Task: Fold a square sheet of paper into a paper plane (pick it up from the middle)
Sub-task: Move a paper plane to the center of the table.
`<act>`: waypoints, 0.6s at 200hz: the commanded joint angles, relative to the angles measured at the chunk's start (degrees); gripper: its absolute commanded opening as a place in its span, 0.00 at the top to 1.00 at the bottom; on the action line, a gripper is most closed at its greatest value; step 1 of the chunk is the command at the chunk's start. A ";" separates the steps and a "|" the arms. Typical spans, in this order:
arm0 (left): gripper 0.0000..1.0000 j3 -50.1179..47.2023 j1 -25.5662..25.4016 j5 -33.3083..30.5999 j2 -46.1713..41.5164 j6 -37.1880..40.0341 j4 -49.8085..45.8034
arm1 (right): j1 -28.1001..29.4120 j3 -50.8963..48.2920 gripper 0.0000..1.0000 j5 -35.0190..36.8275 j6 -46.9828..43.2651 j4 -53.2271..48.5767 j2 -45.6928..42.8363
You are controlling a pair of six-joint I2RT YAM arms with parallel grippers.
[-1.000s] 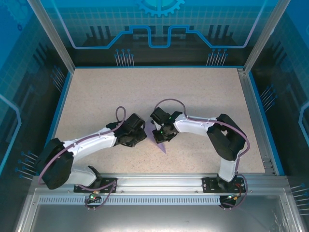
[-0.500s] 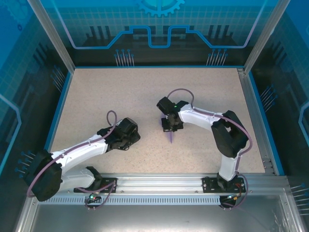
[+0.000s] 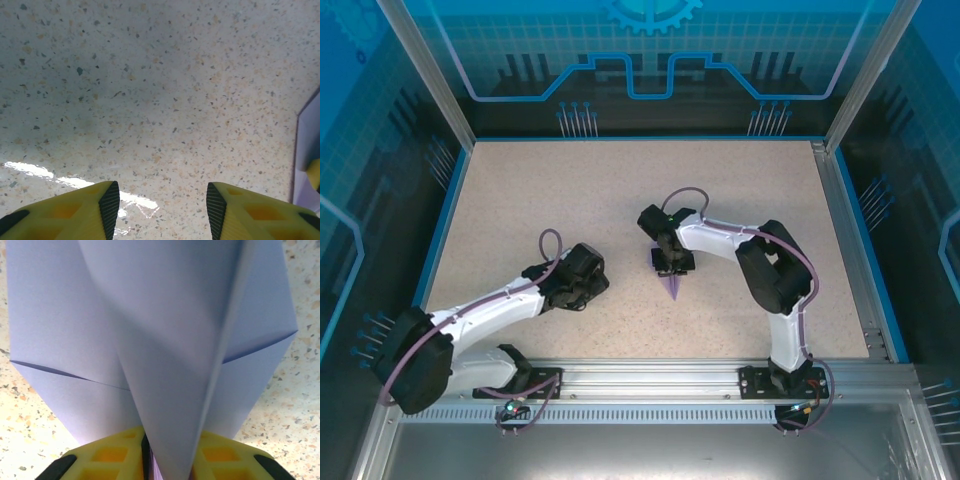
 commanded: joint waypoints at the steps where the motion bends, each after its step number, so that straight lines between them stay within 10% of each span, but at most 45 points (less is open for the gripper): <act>1: 0.46 0.94 0.47 1.30 1.47 0.57 0.32 | 0.70 -0.24 0.76 -0.80 1.94 -0.85 4.25; 120: 0.46 2.90 1.08 -0.42 2.69 2.70 1.57 | 1.15 1.80 0.79 4.28 7.67 -1.93 2.34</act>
